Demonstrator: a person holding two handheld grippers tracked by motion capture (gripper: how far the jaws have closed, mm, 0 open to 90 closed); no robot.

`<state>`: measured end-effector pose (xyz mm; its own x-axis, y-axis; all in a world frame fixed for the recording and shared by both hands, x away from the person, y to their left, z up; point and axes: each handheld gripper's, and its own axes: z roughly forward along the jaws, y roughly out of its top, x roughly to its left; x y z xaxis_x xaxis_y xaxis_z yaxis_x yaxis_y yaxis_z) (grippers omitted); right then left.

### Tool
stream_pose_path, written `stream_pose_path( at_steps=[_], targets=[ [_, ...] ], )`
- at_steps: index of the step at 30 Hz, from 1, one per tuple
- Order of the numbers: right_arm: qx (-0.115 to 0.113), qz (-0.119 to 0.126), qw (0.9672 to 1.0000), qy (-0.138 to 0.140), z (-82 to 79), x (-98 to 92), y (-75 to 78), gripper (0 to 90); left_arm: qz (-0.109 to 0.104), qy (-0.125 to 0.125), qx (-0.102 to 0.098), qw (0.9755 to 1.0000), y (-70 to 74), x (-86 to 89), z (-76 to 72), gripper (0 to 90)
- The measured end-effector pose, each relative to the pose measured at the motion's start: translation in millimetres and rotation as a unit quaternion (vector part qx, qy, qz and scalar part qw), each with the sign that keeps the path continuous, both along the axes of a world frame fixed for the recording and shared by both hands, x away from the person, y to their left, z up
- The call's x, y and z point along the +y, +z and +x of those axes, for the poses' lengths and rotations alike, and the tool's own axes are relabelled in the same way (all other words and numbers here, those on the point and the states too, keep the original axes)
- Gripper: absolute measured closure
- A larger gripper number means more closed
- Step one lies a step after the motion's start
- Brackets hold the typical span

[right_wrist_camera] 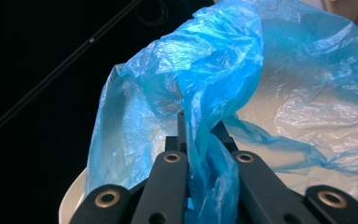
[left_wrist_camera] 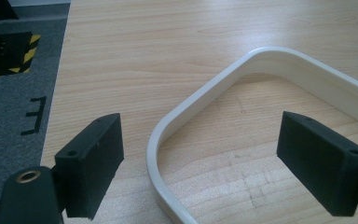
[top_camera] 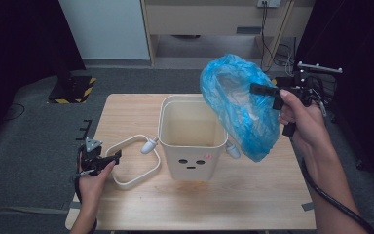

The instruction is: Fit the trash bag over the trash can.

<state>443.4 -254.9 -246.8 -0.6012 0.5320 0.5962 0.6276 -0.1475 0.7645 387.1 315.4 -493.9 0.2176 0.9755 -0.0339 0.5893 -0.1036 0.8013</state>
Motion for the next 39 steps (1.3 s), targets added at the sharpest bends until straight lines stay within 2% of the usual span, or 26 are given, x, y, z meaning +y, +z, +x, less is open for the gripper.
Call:
stream_pose_path(
  at_steps=[13,20,30,39],
  targets=[
    [-0.011,-0.028,0.9985,0.045,-8.9,40.2,14.0,88.5,0.001,0.0,0.002,1.0,-0.1,-0.4,0.2,14.0],
    [-0.012,-0.032,0.9975,0.061,-11.4,54.6,18.7,88.5,0.0,0.0,0.002,1.0,-0.3,-0.1,0.2,14.1],
    [-0.021,-0.05,0.9942,0.093,-19.9,78.7,26.9,88.4,0.0,0.001,0.002,1.0,-0.5,-0.4,0.5,14.2],
    [-0.023,-0.055,0.9906,0.123,-25.8,100.8,33.0,88.5,0.0,0.001,0.003,1.0,-0.3,0.1,0.3,14.2]
  ],
)
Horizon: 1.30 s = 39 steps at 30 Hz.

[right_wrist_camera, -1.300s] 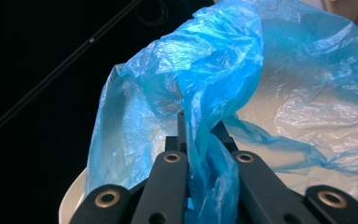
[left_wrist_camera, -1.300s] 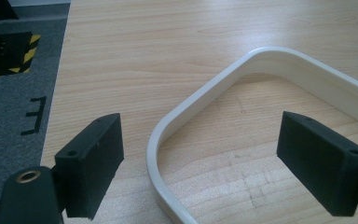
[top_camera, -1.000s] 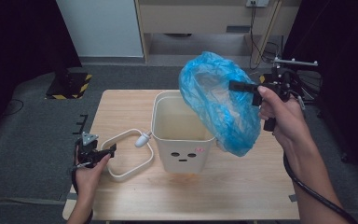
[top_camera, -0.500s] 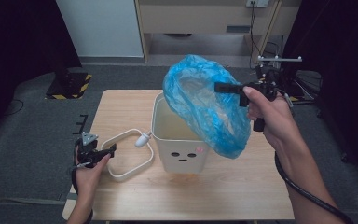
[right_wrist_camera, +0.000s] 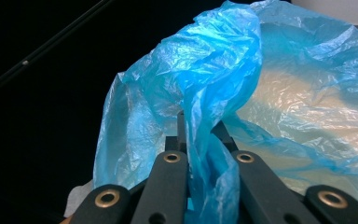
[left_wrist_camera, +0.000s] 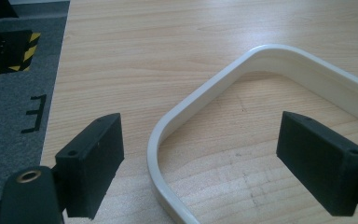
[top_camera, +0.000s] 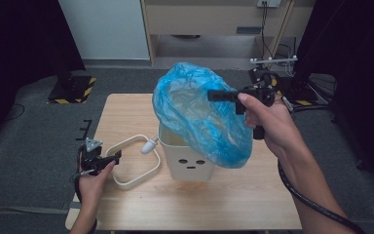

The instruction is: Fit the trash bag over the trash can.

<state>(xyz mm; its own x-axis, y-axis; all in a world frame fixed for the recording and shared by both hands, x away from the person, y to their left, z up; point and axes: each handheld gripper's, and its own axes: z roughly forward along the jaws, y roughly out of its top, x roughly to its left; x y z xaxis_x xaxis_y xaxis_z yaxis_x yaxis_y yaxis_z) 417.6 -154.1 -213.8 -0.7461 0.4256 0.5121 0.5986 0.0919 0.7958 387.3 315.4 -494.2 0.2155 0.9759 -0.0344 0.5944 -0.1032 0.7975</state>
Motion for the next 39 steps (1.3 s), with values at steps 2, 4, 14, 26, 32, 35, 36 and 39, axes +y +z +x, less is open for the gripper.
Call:
stream_pose_path(
  at_steps=[2,4,14,26,32,35,36,39],
  targets=[
    [0.006,0.003,1.0,0.005,0.1,3.4,-0.7,88.5,0.0,0.001,0.0,1.0,0.1,0.2,0.1,14.2],
    [0.012,0.001,0.9999,0.007,0.0,7.4,-2.5,88.5,0.0,0.0,0.0,1.0,-0.2,0.3,0.1,14.2],
    [0.012,-0.011,0.9992,0.037,-7.2,29.7,-5.1,88.4,-0.002,0.005,0.002,1.0,-1.0,1.0,0.6,14.0],
    [0.005,-0.027,0.997,0.072,-20.1,48.1,-5.4,88.4,-0.002,0.004,0.003,1.0,-1.0,1.4,0.5,14.1],
    [0.003,-0.03,0.9959,0.085,-26.8,54.1,-6.9,88.4,0.0,0.004,0.007,1.0,-1.3,2.3,0.6,14.1],
    [-0.001,-0.034,0.9952,0.092,-31.1,56.9,-7.3,88.3,-0.002,0.006,0.006,1.0,-1.5,2.2,0.6,14.0],
    [-0.001,-0.034,0.9949,0.095,-32.3,58.0,-7.6,88.4,-0.001,0.006,0.006,1.0,-1.6,2.1,0.6,14.0],
    [-0.005,-0.043,0.9945,0.095,-33.8,60.6,-8.0,88.3,-0.001,0.006,0.006,1.0,-1.6,1.9,0.6,14.1]
  ],
)
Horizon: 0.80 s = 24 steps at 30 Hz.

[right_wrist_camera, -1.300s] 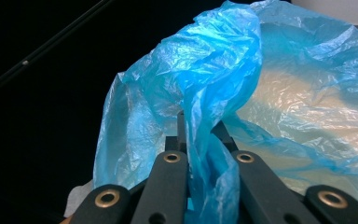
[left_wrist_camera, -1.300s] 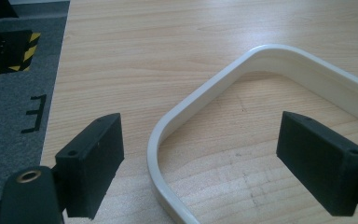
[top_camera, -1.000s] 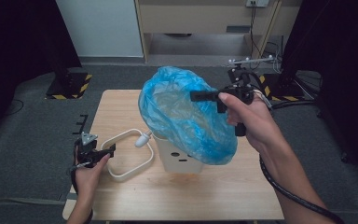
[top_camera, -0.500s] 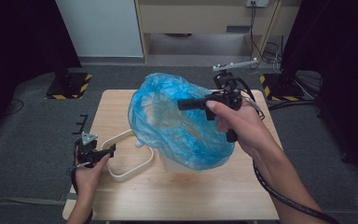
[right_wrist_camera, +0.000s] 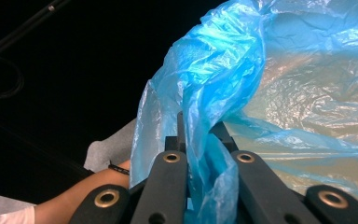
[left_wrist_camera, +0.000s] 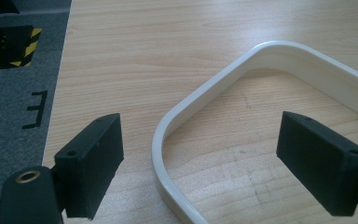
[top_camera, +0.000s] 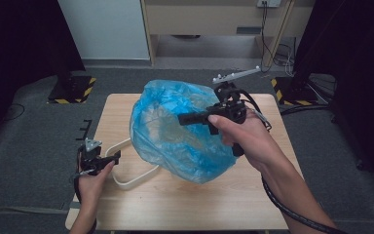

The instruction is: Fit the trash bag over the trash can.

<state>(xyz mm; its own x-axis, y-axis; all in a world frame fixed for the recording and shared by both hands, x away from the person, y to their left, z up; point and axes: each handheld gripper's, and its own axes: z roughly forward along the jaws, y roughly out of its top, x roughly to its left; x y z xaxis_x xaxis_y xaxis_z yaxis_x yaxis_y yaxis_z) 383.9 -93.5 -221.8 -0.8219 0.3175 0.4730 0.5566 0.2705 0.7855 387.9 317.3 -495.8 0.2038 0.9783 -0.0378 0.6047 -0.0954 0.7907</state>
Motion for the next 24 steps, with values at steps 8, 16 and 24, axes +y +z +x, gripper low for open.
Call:
stream_pose_path(
  at_steps=[8,16,24],
  targets=[
    [-0.015,-0.033,0.9993,-0.009,3.8,12.3,-1.9,87.9,0.001,-0.002,0.001,1.0,-0.2,0.1,0.2,14.0],
    [-0.015,-0.059,0.998,-0.019,13.6,23.8,-5.3,87.5,0.001,-0.002,0.001,1.0,-0.2,0.0,0.3,14.0],
    [-0.003,-0.078,0.9964,-0.033,30.2,29.5,-12.2,86.1,-0.002,-0.001,0.001,1.0,-0.6,1.1,0.5,14.0]
  ],
)
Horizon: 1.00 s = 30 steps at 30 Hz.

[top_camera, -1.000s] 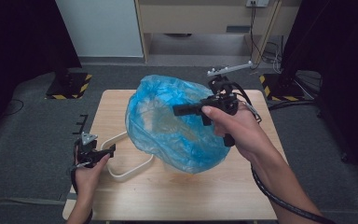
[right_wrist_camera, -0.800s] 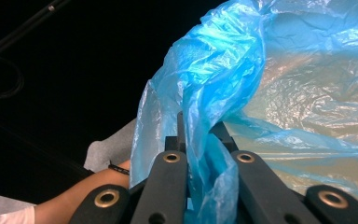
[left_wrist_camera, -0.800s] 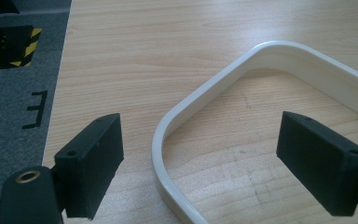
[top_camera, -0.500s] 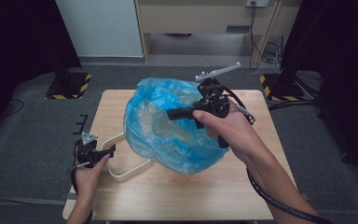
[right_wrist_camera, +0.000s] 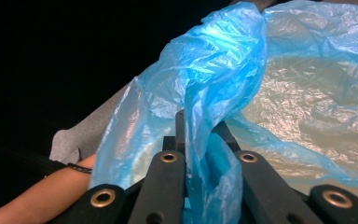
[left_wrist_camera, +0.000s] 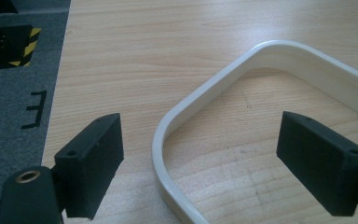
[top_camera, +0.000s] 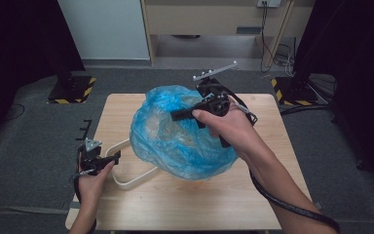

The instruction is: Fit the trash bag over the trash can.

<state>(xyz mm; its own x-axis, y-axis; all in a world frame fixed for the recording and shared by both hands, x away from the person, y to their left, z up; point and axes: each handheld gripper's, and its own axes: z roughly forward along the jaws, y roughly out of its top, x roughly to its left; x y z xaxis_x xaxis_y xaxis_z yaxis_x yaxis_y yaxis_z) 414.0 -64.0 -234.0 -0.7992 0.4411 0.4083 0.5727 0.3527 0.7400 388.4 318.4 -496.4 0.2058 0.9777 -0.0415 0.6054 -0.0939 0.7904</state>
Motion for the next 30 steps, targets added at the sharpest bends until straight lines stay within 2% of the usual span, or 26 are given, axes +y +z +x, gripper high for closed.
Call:
stream_pose_path(
  at_steps=[4,9,17,22,30],
  targets=[
    [0.011,-0.006,0.9999,-0.003,7.4,1.3,-3.9,84.4,0.0,-0.001,0.002,1.0,-1.0,0.0,0.6,14.0],
    [0.017,-0.013,0.9998,0.003,8.2,5.5,-7.6,84.3,-0.001,0.0,0.0,1.0,0.0,-0.2,0.0,14.0],
    [0.02,-0.011,0.9992,0.032,-5.0,11.7,-11.4,85.1,-0.002,0.0,0.001,1.0,-0.2,0.2,0.0,14.0],
    [0.02,-0.027,0.9986,0.041,-11.6,13.7,-13.0,85.1,-0.002,0.0,0.0,1.0,0.2,0.3,-0.3,14.1],
    [0.024,-0.048,0.9974,0.048,-12.2,9.9,-17.2,83.8,-0.002,0.0,0.001,1.0,-0.1,0.3,-0.1,14.0]
  ],
)
